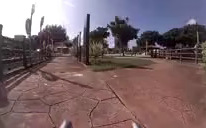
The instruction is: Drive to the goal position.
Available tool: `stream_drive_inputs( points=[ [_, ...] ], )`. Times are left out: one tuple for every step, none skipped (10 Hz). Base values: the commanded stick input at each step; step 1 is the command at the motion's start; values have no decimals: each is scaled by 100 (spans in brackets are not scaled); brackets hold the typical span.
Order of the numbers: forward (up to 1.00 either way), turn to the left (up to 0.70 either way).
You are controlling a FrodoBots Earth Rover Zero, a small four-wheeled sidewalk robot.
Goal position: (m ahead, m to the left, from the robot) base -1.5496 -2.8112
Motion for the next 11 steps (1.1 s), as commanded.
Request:
stream_drive_inputs(
  points=[
    [50, -50],
    [50, -50],
    [50, -50],
    [50, -50],
    [50, -50],
    [50, -50],
    [50, -50],
    [50, -50],
    [50, -50],
    [50, -50],
    [50, -50]
  ],
)
